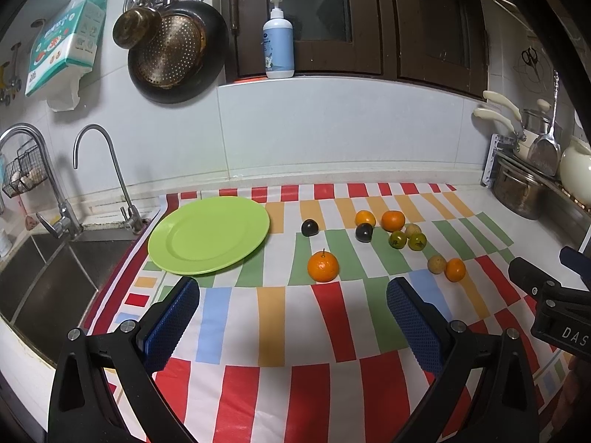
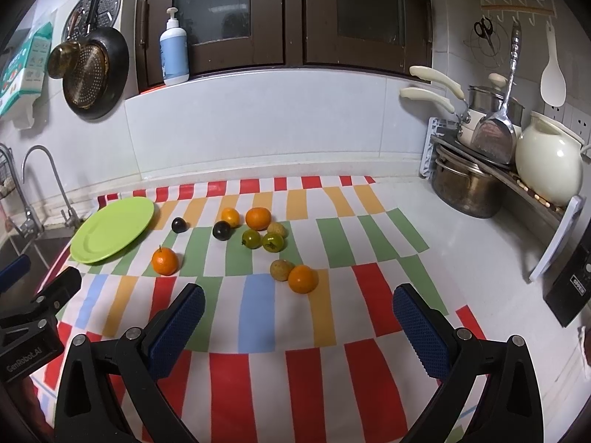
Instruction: Organize fruits
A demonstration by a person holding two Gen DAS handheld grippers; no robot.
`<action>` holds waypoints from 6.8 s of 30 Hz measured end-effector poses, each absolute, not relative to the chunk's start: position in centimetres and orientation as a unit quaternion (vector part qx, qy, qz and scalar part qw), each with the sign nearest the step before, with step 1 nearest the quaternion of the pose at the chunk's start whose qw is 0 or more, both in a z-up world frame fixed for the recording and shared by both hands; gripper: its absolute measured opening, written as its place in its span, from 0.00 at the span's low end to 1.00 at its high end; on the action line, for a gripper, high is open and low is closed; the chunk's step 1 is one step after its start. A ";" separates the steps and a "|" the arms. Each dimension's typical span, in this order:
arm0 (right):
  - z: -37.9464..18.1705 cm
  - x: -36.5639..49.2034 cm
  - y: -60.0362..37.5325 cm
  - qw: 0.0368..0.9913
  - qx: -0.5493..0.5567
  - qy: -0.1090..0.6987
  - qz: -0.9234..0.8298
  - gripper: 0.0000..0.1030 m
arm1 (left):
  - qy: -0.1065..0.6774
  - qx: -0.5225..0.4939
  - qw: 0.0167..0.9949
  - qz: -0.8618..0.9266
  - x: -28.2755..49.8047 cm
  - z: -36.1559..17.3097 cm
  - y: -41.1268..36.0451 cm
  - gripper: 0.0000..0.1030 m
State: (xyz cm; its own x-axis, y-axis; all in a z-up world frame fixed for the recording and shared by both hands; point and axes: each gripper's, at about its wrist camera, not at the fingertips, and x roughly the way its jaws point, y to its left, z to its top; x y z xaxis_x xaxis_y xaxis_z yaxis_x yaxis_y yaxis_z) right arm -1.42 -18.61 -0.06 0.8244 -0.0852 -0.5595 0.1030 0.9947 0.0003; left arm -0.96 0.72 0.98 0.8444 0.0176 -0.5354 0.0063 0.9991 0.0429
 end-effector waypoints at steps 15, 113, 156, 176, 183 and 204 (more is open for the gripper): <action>0.0 -1.5 -18.4 0.955 0.012 0.291 -0.050 1.00 | 0.277 0.024 0.961 0.000 -1.0 1.0 0.7 1.00; -7.9 9.7 -19.6 0.910 0.033 0.406 -0.076 0.31 | 0.389 0.057 0.910 -0.132 12.7 -7.1 -1.3 0.39; -1.1 6.0 -6.3 0.941 -0.028 0.324 0.090 0.31 | 0.328 0.023 0.942 -0.068 5.8 -1.2 9.2 0.39; -2.0 13.9 1.4 0.925 -0.048 0.322 0.198 0.31 | 0.328 0.033 0.944 -0.010 11.3 -3.1 15.3 0.39; -3.4 17.0 4.2 0.914 -0.058 0.331 0.226 0.31 | 0.338 0.037 0.941 -0.006 13.6 -4.7 16.7 0.39; -5.0 20.5 5.5 0.912 -0.052 0.337 0.228 0.41 | 0.346 0.020 0.938 0.018 14.9 -5.3 18.5 0.50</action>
State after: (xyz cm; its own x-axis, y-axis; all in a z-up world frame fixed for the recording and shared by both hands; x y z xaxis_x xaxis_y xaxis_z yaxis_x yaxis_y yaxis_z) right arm 20.52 5.46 -5.01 0.6695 0.3809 -0.6377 -0.4509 0.8906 0.0585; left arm 14.85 18.46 -5.31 0.7605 0.0466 -0.6476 -0.0195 0.9986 0.0490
